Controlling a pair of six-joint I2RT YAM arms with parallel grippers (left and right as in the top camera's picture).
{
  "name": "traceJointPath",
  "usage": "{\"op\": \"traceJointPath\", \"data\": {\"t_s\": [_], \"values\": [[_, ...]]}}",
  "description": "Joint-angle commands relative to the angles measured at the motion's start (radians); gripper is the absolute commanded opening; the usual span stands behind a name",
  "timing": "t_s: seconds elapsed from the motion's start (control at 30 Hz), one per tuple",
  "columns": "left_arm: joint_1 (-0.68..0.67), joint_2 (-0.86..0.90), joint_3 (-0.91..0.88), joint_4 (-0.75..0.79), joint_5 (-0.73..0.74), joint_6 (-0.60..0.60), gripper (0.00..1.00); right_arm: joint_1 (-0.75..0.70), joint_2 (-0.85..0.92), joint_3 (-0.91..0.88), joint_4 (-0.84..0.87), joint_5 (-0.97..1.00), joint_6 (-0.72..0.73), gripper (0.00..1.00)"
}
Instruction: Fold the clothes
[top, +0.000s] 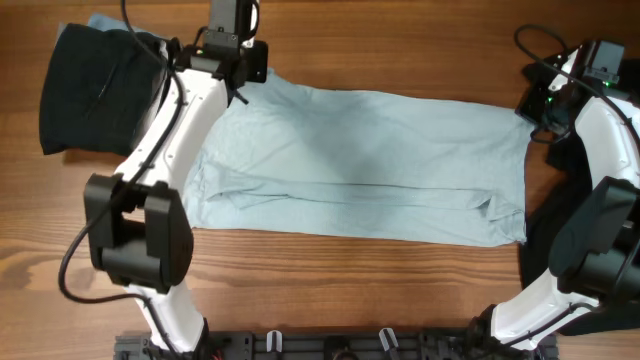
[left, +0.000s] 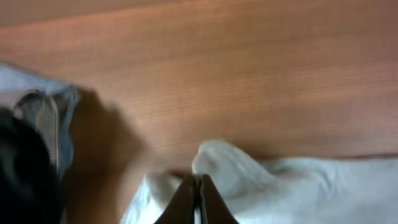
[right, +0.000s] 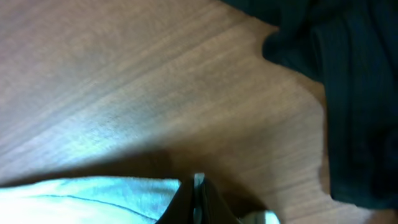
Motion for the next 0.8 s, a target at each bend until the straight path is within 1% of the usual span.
{"op": "traceJointPath", "data": {"t_s": [0.0, 0.13, 0.27, 0.37, 0.43, 0.5, 0.57, 0.63, 0.67, 0.77], "values": [[0.006, -0.020, 0.006, -0.110, 0.017, -0.010, 0.04, 0.002, -0.039, 0.022, -0.054, 0.035, -0.022, 0.04], [0.007, -0.020, 0.005, -0.246, 0.016, -0.010, 0.04, 0.001, -0.045, 0.022, -0.113, 0.033, -0.019, 0.04], [0.014, -0.020, 0.005, -0.354, 0.016, -0.029, 0.04, 0.000, -0.046, 0.022, -0.187, 0.047, 0.024, 0.04], [0.029, -0.020, 0.005, -0.434, 0.010, -0.034, 0.04, 0.000, -0.046, 0.022, -0.236, 0.074, 0.031, 0.04], [0.043, -0.020, 0.005, -0.478, -0.005, -0.038, 0.04, 0.000, -0.046, 0.022, -0.261, 0.126, 0.070, 0.04], [0.062, -0.020, 0.005, -0.518, -0.037, -0.079, 0.04, 0.000, -0.046, 0.022, -0.278, 0.175, 0.077, 0.04], [0.090, -0.020, 0.005, -0.560, -0.035, -0.117, 0.04, 0.000, -0.046, 0.022, -0.289, 0.190, 0.073, 0.04], [0.127, -0.020, 0.005, -0.601, 0.009, -0.144, 0.04, 0.000, -0.046, 0.022, -0.301, 0.189, 0.074, 0.04], [0.153, -0.020, 0.005, -0.615, 0.070, -0.144, 0.04, 0.000, -0.046, 0.022, -0.312, 0.189, 0.074, 0.04], [0.184, -0.020, 0.005, -0.634, 0.106, -0.144, 0.04, 0.000, -0.046, 0.022, -0.339, 0.190, 0.074, 0.04]]}}
